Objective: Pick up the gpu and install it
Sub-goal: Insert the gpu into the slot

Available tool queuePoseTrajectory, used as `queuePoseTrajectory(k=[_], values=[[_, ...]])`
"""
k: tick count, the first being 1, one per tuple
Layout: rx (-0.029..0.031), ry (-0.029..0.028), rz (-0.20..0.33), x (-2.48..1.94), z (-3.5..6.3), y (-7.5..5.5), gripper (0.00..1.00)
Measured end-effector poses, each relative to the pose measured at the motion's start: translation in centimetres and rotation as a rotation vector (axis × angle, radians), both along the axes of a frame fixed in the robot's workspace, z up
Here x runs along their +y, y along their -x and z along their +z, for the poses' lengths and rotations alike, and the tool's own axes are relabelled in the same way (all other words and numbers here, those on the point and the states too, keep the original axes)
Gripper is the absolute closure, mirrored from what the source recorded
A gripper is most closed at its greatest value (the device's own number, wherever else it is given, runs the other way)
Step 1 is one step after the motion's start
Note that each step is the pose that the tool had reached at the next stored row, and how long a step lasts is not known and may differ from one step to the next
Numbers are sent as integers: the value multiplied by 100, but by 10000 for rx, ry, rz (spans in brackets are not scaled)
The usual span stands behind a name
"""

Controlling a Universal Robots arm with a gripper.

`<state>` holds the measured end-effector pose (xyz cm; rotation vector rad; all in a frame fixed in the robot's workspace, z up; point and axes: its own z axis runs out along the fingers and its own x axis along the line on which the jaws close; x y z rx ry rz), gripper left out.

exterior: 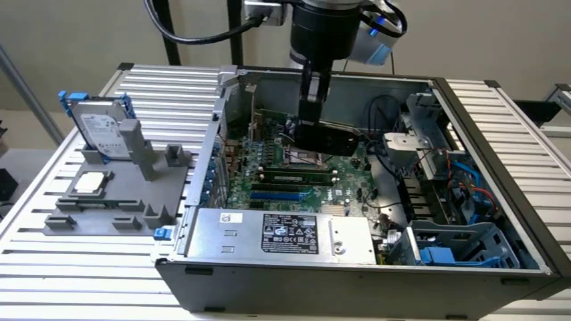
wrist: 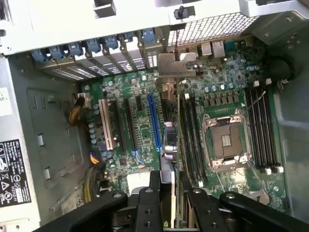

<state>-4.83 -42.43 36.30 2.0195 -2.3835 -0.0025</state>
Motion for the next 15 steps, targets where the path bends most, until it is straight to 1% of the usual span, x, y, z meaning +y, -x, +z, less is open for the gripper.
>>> queuePoseTrajectory(k=[5,7,9,11,15], values=[[-3,-1,881,0,-54,0,100],[-14,-5,1077,-1,-84,9,100],[-28,-17,1153,-9,-118,34,100],[-46,-30,1162,-28,-148,81,100],[-100,-61,1160,-94,-205,182,100]])
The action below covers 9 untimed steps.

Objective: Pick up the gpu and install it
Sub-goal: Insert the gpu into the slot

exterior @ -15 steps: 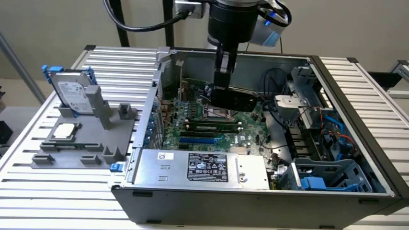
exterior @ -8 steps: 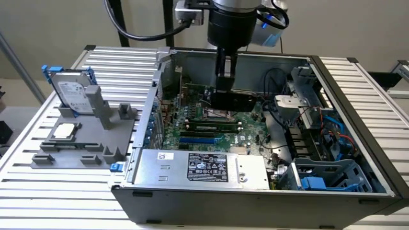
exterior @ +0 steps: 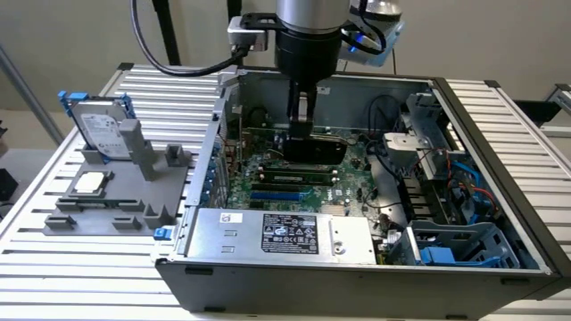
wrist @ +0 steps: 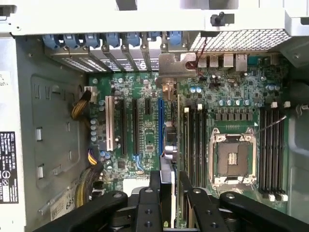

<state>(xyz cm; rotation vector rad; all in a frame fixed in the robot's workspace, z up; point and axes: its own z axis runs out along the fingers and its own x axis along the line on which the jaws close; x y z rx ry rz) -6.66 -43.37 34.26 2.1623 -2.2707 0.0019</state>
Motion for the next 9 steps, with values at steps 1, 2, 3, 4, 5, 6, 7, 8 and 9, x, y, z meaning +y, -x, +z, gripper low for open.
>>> queuePoseTrajectory(k=[1,2,3,4,5,6,7,8,9], values=[[-14,-9,1,-17,-13,22,100],[-27,-15,0,-36,-27,44,100],[-38,-20,2,-57,-42,66,100],[-47,-25,2,-77,-58,88,100],[-51,-27,1,-90,-76,106,100],[-55,-30,1,-99,-95,119,100],[-54,-27,1,-104,-113,130,100],[-54,-27,1,-106,-131,137,100],[-55,-27,1,-107,-149,145,100]])
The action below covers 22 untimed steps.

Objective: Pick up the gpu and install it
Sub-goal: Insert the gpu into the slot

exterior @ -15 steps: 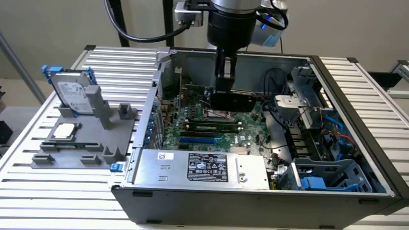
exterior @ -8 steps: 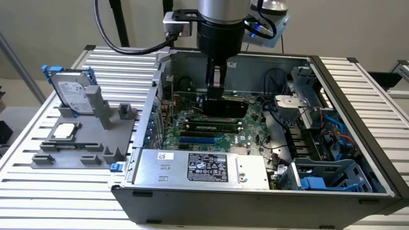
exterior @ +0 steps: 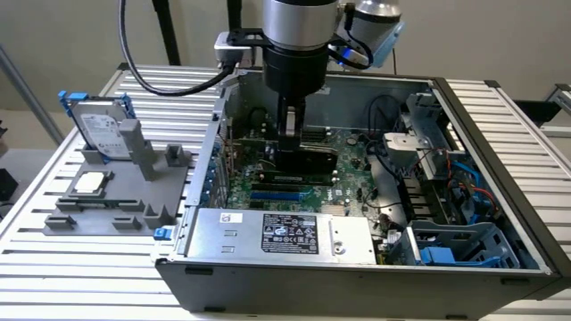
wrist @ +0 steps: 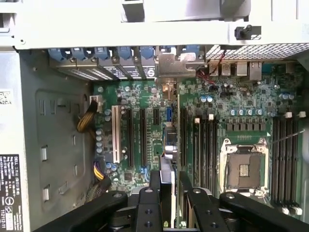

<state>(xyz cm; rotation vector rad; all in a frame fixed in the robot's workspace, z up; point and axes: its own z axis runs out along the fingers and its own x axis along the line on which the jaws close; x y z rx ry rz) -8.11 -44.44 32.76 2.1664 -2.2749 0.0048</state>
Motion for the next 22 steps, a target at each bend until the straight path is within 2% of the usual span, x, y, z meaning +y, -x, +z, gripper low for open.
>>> queuePoseTrajectory(k=[10,22], values=[[-5,0,0,-3,-181,94,100],[-49,0,0,-3,-399,157,100]])
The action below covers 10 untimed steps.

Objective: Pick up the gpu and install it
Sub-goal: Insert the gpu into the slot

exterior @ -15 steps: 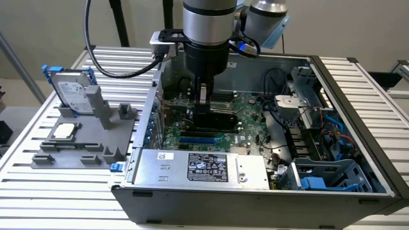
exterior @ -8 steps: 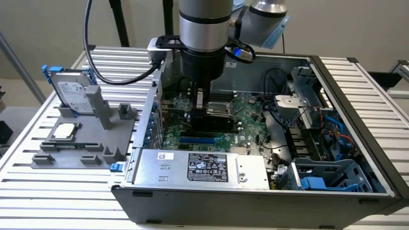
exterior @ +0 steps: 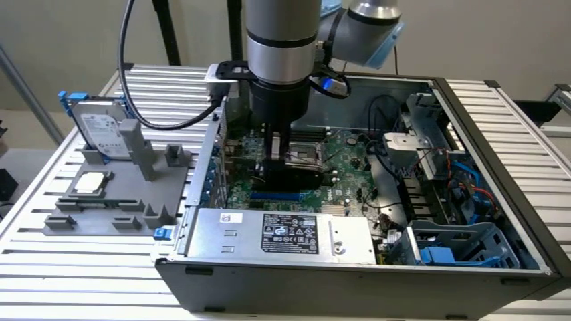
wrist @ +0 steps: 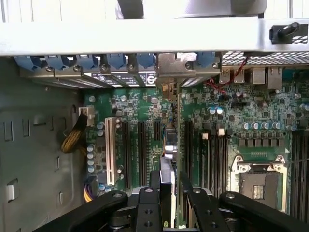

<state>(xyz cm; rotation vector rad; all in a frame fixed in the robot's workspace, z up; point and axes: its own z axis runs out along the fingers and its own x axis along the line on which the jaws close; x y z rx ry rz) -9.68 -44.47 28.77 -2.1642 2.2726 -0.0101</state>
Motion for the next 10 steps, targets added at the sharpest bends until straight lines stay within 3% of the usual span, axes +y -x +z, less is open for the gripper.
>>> queuePoseTrajectory(k=[10], values=[[-49,-30,1,0,-178,20,100]])
